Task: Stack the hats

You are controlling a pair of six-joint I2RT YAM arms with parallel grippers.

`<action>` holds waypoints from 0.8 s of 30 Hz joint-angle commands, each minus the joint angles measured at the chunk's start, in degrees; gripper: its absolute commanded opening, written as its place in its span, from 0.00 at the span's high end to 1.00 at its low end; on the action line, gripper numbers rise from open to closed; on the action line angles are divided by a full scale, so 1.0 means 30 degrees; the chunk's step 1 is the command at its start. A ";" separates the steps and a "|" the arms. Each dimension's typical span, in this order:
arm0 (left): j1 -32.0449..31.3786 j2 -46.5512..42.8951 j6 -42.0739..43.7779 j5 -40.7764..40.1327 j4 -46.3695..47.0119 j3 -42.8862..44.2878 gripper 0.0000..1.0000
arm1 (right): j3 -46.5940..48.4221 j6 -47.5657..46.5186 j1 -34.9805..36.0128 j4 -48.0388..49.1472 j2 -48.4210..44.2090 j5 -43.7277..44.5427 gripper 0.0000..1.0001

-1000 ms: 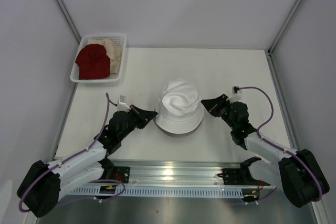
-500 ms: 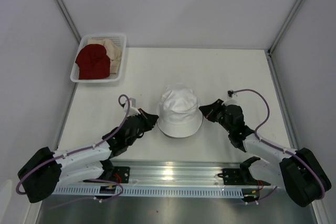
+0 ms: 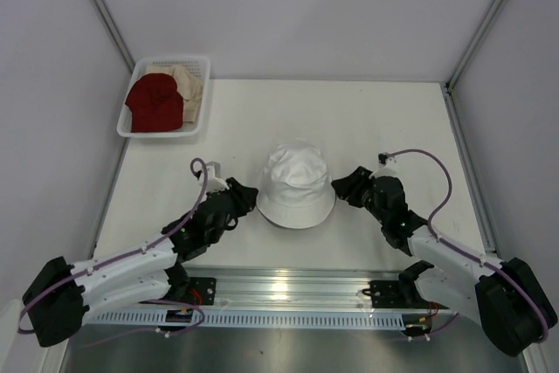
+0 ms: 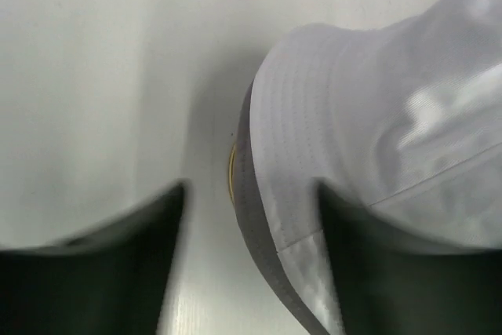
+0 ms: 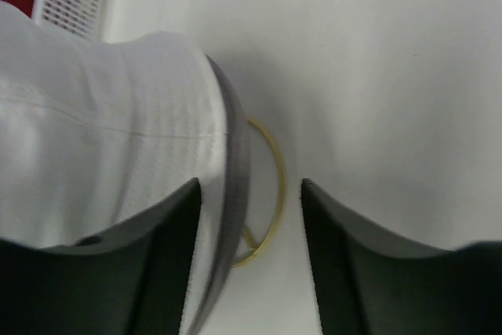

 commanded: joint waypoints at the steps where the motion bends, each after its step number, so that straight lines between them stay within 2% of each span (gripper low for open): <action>1: 0.0068 -0.1937 0.0892 -0.2432 -0.5050 0.3128 0.21 | 0.1468 -0.1520 -0.0175 -0.3328 -0.1420 0.1646 0.39; 2: 0.0243 -0.2234 0.0951 -0.2785 -0.5848 0.3577 0.05 | 0.2284 -0.1698 -0.0350 -0.3800 -0.2062 0.1766 0.30; 3: 0.0564 -0.2469 0.0981 -0.3020 -0.6552 0.4074 0.01 | 0.2785 -0.1787 -0.0990 -0.4327 -0.2300 0.1855 0.17; 5: 0.2610 -0.2850 0.2056 -0.2032 -0.7173 0.5620 0.00 | 0.4768 -0.1643 -0.2133 -0.6784 -0.2681 0.1623 0.07; 6: 0.4416 -0.2852 0.2384 -0.1476 -0.7146 0.5980 0.00 | 0.5449 -0.1641 -0.3473 -0.7837 -0.2683 0.1360 0.01; 8: 0.6155 -0.2300 0.3173 -0.0535 -0.6943 0.7558 0.01 | 0.6564 -0.1961 -0.4682 -0.9396 -0.2741 0.0539 0.01; 9: 0.7671 -0.1889 0.3643 -0.0213 -0.6679 0.8465 0.00 | 0.7149 -0.2166 -0.5094 -0.9516 -0.2887 0.0450 0.01; 11: 0.9404 -0.0111 0.5423 0.0256 -0.6355 1.0161 0.01 | 0.7185 -0.2519 -0.5712 -0.9023 -0.3296 0.0972 0.01; 14: 1.0729 0.2500 0.7504 0.0057 -0.7143 1.3124 0.01 | 0.6864 -0.2578 -0.6006 -0.8407 -0.3737 0.0948 0.00; 15: 1.1661 0.4511 0.7746 -0.0237 -0.8218 1.5278 0.01 | 0.6688 -0.2579 -0.5977 -0.8114 -0.3854 0.0889 0.00; 16: 1.2193 0.5488 0.7952 -0.0355 -0.8693 1.5938 0.01 | 0.6309 -0.2608 -0.5977 -0.7647 -0.4029 0.0686 0.01; 21: 1.5647 1.0617 0.9299 0.2065 -0.9812 2.0246 0.01 | 0.5837 -0.2462 -0.6064 -0.7203 -0.3652 0.0655 0.01; 24: 1.5978 1.3896 1.1900 0.1785 -1.0364 2.3202 0.00 | 0.5954 -0.2433 -0.6123 -0.6384 -0.3037 0.0303 0.00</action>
